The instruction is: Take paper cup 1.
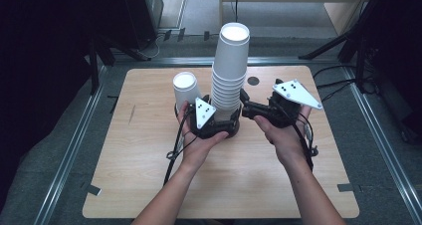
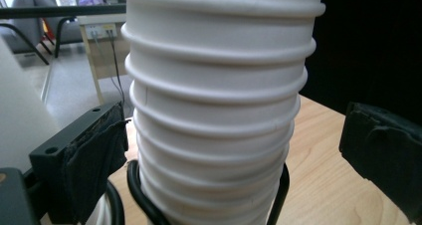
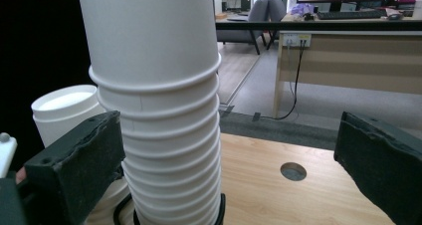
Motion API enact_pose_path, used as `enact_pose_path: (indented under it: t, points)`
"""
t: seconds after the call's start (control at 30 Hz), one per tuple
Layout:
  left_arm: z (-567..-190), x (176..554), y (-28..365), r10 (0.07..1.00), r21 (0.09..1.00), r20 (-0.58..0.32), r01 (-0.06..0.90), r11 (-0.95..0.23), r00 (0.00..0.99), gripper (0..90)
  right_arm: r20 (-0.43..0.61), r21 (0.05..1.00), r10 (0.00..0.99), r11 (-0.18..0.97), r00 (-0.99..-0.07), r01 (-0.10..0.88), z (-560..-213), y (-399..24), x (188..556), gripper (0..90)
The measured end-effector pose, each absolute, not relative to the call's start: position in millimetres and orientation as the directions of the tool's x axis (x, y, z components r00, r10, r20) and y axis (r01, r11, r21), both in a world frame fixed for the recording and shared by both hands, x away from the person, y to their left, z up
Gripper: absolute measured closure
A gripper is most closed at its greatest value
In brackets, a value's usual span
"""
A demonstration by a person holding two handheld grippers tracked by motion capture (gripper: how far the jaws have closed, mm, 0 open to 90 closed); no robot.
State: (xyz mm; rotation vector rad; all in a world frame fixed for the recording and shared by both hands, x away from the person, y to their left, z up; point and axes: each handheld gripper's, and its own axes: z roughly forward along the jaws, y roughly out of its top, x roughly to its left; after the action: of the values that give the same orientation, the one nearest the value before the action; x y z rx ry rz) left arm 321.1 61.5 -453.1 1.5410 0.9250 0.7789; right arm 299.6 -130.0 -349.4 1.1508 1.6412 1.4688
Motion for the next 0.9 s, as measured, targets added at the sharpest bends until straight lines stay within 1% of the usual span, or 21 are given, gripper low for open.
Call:
enact_pose_path:
  t: [0.33,0.43,0.63,0.9]
  points:
    - [-452,326,52,0.898,0.993,0.017,0.099,-0.067,0.441,0.0,0.071,0.987,0.890,0.001,-0.450,0.158,-339,-117,312,0.0]
    - [-452,329,51,0.903,0.993,0.011,0.100,-0.060,0.430,0.0,0.107,0.984,0.872,-0.024,-0.478,0.177,-330,-114,319,0.0]
    - [-454,331,48,0.912,0.994,0.018,0.088,-0.059,0.409,0.0,0.134,0.977,0.852,-0.028,-0.506,0.213,-324,-106,333,0.0]
    - [-453,332,46,0.917,0.994,0.020,0.091,-0.061,0.400,0.0,0.127,0.978,0.841,-0.019,-0.527,0.206,-324,-93,339,0.0]
